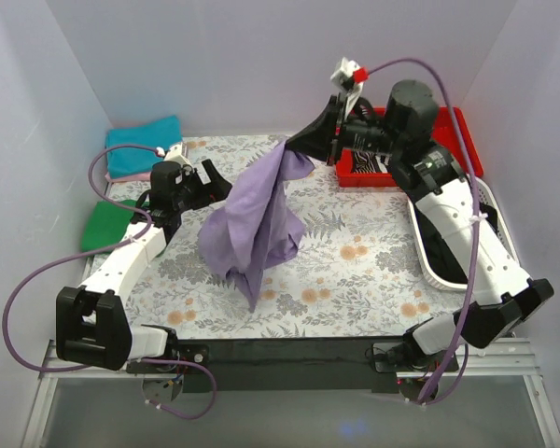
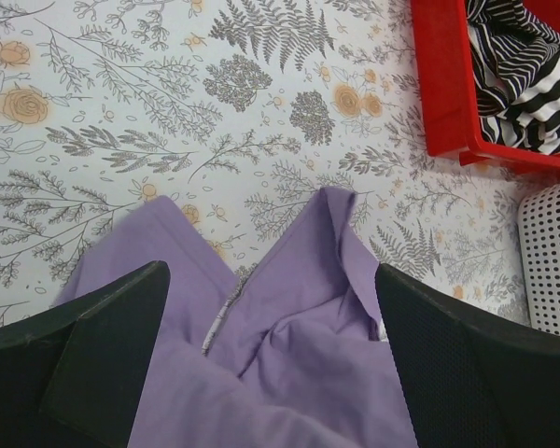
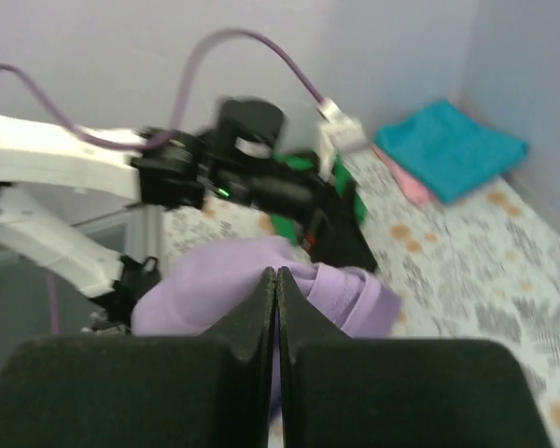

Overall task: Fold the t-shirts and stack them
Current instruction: Move the tshirt to the center of the board, then flatten the tshirt out

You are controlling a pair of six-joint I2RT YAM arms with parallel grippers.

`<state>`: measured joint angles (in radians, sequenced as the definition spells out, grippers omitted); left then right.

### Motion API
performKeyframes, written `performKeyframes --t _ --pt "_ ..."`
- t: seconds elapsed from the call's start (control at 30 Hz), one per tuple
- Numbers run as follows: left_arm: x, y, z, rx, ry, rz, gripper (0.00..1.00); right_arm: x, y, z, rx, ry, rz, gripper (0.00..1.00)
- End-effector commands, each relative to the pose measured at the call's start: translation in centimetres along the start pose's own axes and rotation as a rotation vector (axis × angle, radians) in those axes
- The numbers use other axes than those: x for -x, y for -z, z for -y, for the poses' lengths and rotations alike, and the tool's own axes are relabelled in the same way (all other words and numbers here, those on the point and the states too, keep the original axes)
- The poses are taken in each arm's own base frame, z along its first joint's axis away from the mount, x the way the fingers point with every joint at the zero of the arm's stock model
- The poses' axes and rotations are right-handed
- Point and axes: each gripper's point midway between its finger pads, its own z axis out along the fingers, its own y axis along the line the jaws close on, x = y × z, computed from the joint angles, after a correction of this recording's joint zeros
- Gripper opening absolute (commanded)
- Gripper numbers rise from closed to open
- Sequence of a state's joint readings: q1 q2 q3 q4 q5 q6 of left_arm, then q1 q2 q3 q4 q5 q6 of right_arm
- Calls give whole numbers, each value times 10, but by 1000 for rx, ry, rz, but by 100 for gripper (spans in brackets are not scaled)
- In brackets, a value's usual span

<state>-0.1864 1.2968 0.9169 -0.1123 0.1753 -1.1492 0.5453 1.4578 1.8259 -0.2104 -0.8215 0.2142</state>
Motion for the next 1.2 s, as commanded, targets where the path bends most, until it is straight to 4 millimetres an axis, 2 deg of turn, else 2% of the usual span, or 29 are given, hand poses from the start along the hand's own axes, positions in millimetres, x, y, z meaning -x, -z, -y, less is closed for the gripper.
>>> performKeyframes --t 0.0,0.03,0.07,0.1,0.13,0.17,0.2,0.3,0.37,0.4,0.43,0.47,0.5,0.53,0.6,0.67,0.7,0.73,0.8,0.87,0.97,1.03,1.07,1.13,1.17 --pt "11 12 -1 28 -9 50 92 -40 18 59 -317 61 -28 1" --pt "11 12 0 23 -11 47 92 -64 24 84 -432 33 -66 1" --pt "10 10 -1 25 -11 36 92 -104 30 102 -482 -17 -135 1" --pt "9 9 0 23 -15 30 92 -132 35 121 -550 -51 -185 1" --pt "9 9 0 23 -16 27 92 -154 41 135 -599 -86 -223 1" --pt "7 7 -2 29 -15 20 92 -188 48 147 -642 -130 -283 1" --pt "6 6 -2 29 -15 13 92 -213 56 166 -716 -153 -329 1" --pt "1 2 -5 36 -15 -8 92 -259 78 206 -851 -228 -406 1" --pt "0 1 -5 36 -18 -18 92 -261 89 224 -928 -200 -420 1" --pt "0 -1 -5 36 -19 -25 92 -257 99 244 -1037 -168 -419 1" --pt "-1 -2 -7 43 -19 -28 92 -257 105 251 -1072 -169 -445 1" --pt "-1 -3 -7 44 -22 -30 92 -270 113 265 -1117 -172 -500 1" --pt "1 -3 -7 45 -24 -26 92 -263 125 276 -1203 -141 -512 1" --pt "0 -5 -8 50 -24 -32 92 -255 125 283 -1216 -119 -512 3" --pt "2 -5 -8 55 -25 -24 92 -259 124 286 -1208 -107 -542 4" --pt "5 -5 -13 83 -26 -10 92 -257 111 273 -1103 -94 -548 16" --pt "7 -4 -14 94 -25 -3 92 -241 100 258 -1026 -60 -516 38" --pt "7 -4 -19 116 -23 4 94 -245 91 243 -979 -49 -525 49" --pt "10 -4 -29 173 -16 22 98 -222 87 223 -949 20 -484 67" --pt "10 -6 -35 205 -16 24 98 -212 84 205 -933 52 -469 72" --pt "13 -6 -39 241 -6 23 98 -217 61 161 -728 127 -532 73" --pt "17 -5 -43 263 7 34 98 -244 39 117 -537 115 -617 74" --pt "18 -4 -43 269 13 40 98 -254 32 103 -487 104 -638 73" --pt "25 0 -46 294 21 71 98 -289 11 54 -297 38 -717 73" --pt "26 1 -48 304 27 75 98 -300 4 38 -257 15 -742 72"
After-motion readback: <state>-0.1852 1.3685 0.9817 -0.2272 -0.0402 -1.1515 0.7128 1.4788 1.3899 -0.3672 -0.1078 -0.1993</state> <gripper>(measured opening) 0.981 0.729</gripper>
